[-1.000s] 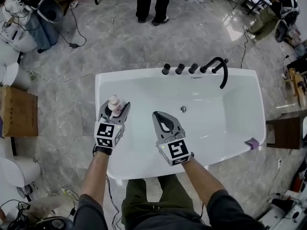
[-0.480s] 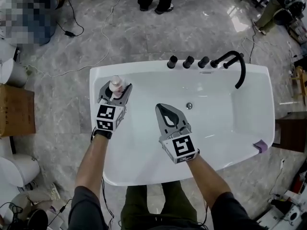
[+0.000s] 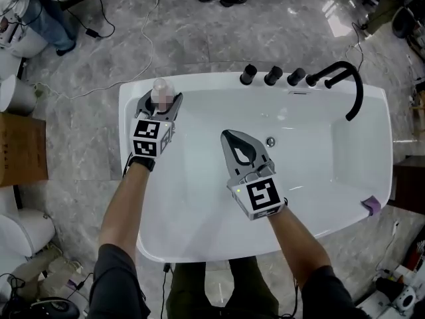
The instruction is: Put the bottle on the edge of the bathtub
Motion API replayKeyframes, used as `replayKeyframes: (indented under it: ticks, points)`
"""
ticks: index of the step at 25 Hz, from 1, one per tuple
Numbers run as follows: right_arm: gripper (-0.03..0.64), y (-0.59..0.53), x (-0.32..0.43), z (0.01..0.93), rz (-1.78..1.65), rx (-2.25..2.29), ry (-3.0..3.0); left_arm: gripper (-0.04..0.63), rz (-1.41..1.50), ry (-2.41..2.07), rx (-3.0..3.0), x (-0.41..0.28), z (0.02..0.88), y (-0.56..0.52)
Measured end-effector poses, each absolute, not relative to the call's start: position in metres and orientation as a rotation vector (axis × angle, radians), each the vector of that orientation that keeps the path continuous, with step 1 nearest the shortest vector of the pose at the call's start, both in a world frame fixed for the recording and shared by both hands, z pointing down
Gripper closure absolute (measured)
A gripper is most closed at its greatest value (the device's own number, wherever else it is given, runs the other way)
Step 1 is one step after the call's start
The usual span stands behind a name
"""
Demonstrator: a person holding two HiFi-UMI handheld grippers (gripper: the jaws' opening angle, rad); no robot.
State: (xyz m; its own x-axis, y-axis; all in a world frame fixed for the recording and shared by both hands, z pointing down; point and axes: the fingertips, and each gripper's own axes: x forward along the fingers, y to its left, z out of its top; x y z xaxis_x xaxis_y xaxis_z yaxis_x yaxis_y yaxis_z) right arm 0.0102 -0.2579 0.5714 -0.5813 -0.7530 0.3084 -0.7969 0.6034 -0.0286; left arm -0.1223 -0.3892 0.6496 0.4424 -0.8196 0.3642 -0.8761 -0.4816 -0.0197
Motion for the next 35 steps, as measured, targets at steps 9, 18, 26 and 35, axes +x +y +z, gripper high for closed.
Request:
replayKeyframes:
  ticks: [9, 18, 26, 35]
  points:
    - [0.617, -0.244, 0.011, 0.611, 0.294, 1.244, -2.535, 0.368, 0.507, -1.507, 2.516, -0.128, 0.679, -0.416]
    - [0.617, -0.230, 0.025, 0.636, 0.318, 1.241, -2.501, 0.368, 0.487, -1.558, 2.491, -0.134, 0.684, -0.442]
    - [0.617, -0.228, 0.033, 0.642, 0.279, 1.218, -2.490, 0.368, 0.460, -1.584, 2.484, -0.131, 0.689, -0.459]
    - [0.617, -0.235, 0.041, 0.658, 0.311, 1.232, -2.485, 0.368, 0.390, -1.630, 2.461, -0.132, 0.694, -0.479]
